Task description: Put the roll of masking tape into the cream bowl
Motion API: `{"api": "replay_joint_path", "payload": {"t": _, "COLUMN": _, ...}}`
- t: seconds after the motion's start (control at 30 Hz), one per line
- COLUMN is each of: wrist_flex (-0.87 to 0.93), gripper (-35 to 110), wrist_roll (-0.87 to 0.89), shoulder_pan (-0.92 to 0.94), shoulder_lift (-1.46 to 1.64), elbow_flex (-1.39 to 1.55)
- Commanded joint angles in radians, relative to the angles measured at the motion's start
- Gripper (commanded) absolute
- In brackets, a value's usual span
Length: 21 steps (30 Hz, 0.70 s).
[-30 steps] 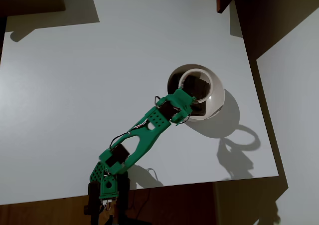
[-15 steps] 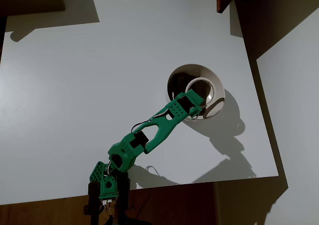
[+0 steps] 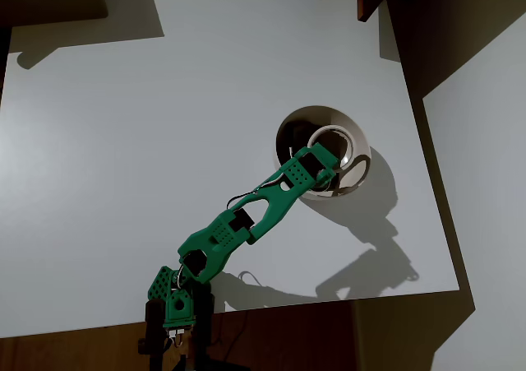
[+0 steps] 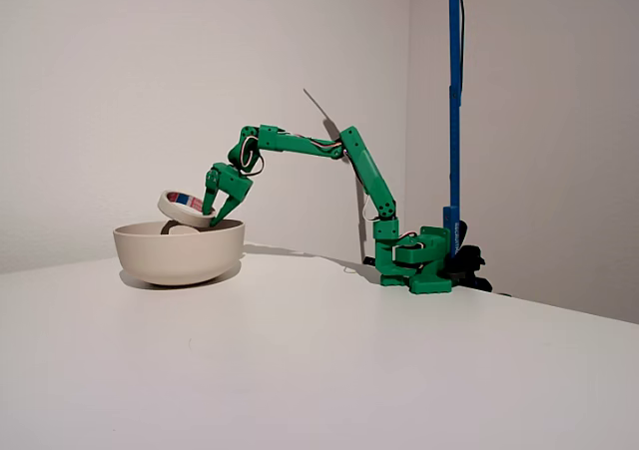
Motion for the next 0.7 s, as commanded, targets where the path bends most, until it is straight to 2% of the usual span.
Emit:
{"api": "replay_joint_path", "payload": {"t": 0.0, "wrist_flex": -0.011, "gripper": -8, "wrist_roll": -0.003, "shoulder_pan": 0.009, "shoulder_lift": 0.038, "elbow_flex": -0.089}}
{"api": "replay_joint_path", "payload": {"t": 0.3, "wrist_flex": 0.006, "gripper": -7, "wrist_roll": 0.017, "shoulder_pan": 0.000, "shoulder_lift": 0.041, "elbow_flex": -0.089}}
{"api": "replay_joint_path", "payload": {"t": 0.43, "wrist_flex": 0.011, "gripper": 14, "wrist_roll": 0.018, "shoulder_pan": -0.002, "shoulder_lift": 0.049, "elbow_flex": -0.089}}
{"api": "replay_joint_path", "payload": {"t": 0.67, "wrist_flex": 0.012, "gripper": 11, "wrist_roll": 0.026, "shoulder_pan": 0.003, "shoulder_lift": 0.049, "elbow_flex": -0.089}}
